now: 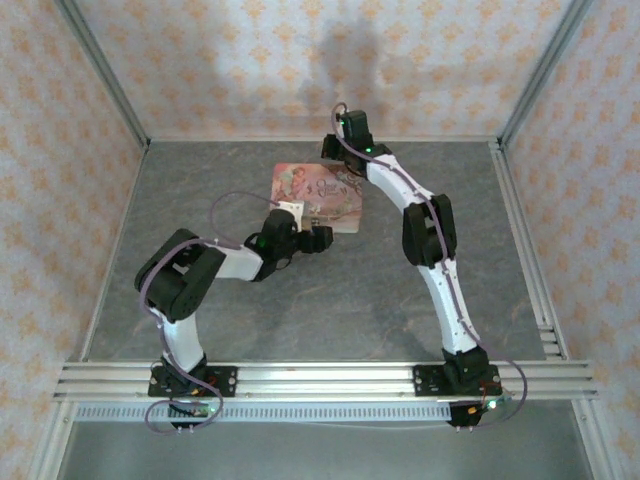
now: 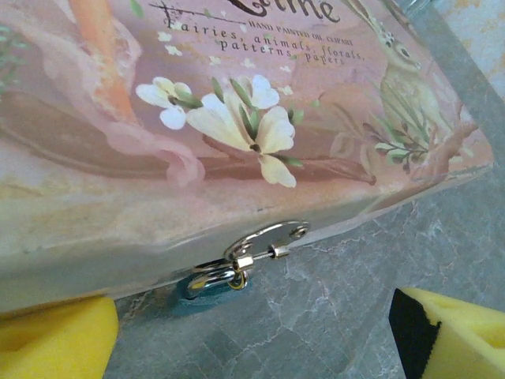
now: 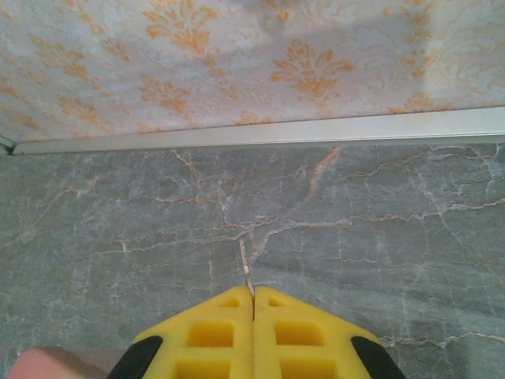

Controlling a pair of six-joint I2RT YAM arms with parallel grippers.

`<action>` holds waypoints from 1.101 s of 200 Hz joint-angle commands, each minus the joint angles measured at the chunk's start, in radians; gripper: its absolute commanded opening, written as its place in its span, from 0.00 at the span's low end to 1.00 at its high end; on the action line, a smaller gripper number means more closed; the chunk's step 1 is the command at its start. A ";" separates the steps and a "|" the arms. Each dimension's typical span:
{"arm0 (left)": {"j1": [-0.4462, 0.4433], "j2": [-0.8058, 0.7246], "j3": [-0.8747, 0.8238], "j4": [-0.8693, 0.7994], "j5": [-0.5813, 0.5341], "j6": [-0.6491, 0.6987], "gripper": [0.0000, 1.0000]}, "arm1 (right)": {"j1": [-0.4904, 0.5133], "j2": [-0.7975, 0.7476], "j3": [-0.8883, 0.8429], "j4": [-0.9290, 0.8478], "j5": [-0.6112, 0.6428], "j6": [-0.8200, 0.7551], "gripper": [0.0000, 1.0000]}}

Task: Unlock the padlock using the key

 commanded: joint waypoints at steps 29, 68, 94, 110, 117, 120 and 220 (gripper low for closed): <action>-0.055 0.054 0.043 0.038 -0.094 0.137 0.89 | -0.003 0.040 0.057 -0.018 0.013 -0.027 0.00; -0.083 0.119 0.062 0.087 -0.125 0.179 0.86 | -0.003 0.060 0.062 -0.025 0.002 -0.030 0.00; -0.084 0.137 0.063 0.128 -0.096 0.204 0.83 | -0.002 0.065 0.056 -0.028 -0.010 -0.033 0.00; -0.083 0.138 0.055 0.158 -0.067 0.219 0.80 | 0.002 0.062 0.048 -0.028 -0.016 -0.036 0.00; -0.083 0.140 0.053 0.156 -0.058 0.225 0.79 | 0.004 0.061 0.044 -0.024 -0.019 -0.036 0.00; -0.083 0.138 0.054 0.149 -0.056 0.226 0.78 | 0.005 0.061 0.042 -0.023 -0.021 -0.036 0.00; -0.026 0.106 0.075 0.194 0.140 0.167 0.61 | 0.018 0.056 -0.002 0.013 -0.011 -0.038 0.00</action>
